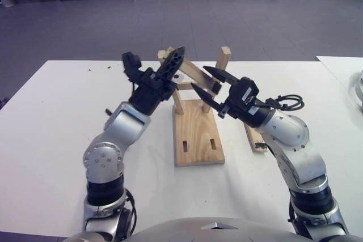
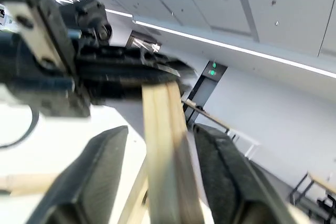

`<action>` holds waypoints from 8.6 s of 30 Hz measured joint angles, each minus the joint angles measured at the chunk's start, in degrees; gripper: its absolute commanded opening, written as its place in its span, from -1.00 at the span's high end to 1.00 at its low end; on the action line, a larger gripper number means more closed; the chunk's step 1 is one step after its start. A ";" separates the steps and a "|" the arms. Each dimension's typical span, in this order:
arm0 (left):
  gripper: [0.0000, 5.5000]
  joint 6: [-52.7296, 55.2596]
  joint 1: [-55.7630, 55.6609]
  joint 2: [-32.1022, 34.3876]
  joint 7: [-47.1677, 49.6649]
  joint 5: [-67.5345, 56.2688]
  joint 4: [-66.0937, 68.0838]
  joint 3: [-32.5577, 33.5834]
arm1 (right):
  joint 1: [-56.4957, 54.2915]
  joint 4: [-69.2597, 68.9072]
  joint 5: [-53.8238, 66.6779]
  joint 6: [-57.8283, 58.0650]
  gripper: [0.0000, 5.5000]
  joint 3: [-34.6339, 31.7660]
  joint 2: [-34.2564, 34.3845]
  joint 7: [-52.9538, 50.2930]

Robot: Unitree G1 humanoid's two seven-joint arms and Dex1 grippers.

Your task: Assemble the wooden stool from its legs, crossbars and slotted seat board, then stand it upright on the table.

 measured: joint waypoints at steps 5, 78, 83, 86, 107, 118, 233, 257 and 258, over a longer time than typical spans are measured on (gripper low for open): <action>0.85 -2.47 13.45 15.04 -13.54 10.09 2.76 12.72 | 7.57 2.64 -0.77 -1.69 -0.13 -3.24 -0.99 -1.19; 0.01 -10.01 20.18 29.47 -41.53 57.89 39.94 6.05 | 10.69 24.07 -14.13 -21.45 -0.13 1.02 2.94 -4.83; 0.26 -11.56 19.70 29.47 -42.39 58.96 41.46 6.00 | 10.69 24.06 -14.17 -21.45 -0.13 1.11 2.93 -4.83; 0.26 -14.12 19.23 29.37 -42.78 59.21 43.76 6.03 | 10.69 23.79 -11.87 -19.41 -0.13 0.59 3.27 -4.50; 0.26 -8.44 -8.10 25.49 -37.13 43.19 0.94 -1.80 | -36.93 23.90 64.87 23.36 -0.06 -25.13 20.49 -35.20; 0.26 -8.71 -6.43 27.17 -40.79 48.98 -1.39 -5.90 | -31.47 19.15 82.43 23.65 0.62 -26.78 18.45 -51.69; 0.10 3.57 -41.80 -2.28 -8.96 0.34 21.78 11.31 | -30.07 11.69 15.22 3.88 0.25 -10.24 -9.27 5.19; 0.63 6.10 -20.93 10.08 -0.75 -9.28 14.43 23.68 | -32.23 17.80 18.54 15.82 -0.36 -25.91 -11.30 -2.08; 0.63 6.35 -17.66 10.51 0.06 -11.12 12.58 24.67 | -31.03 19.24 19.08 17.56 -0.36 -27.48 -11.71 -2.99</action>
